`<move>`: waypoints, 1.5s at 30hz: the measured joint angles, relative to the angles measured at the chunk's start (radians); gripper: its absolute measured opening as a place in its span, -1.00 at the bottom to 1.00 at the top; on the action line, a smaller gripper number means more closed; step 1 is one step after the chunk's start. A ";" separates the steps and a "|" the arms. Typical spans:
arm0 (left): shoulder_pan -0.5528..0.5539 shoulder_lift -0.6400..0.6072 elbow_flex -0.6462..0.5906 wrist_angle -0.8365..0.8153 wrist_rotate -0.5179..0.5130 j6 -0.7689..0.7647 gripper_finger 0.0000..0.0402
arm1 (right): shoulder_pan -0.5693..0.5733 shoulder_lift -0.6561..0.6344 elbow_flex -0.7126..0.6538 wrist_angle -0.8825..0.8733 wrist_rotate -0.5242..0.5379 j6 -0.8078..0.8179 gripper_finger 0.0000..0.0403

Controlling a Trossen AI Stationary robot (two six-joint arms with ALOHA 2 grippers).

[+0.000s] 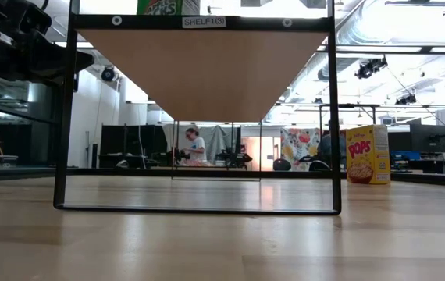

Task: Stack cereal on shelf
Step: Put the green cereal box on the shelf aligned with the other green cereal box

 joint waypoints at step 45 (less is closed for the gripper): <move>0.000 0.000 0.000 0.000 0.000 0.000 -0.98 | -0.003 -0.017 0.002 -0.123 0.087 0.121 -1.00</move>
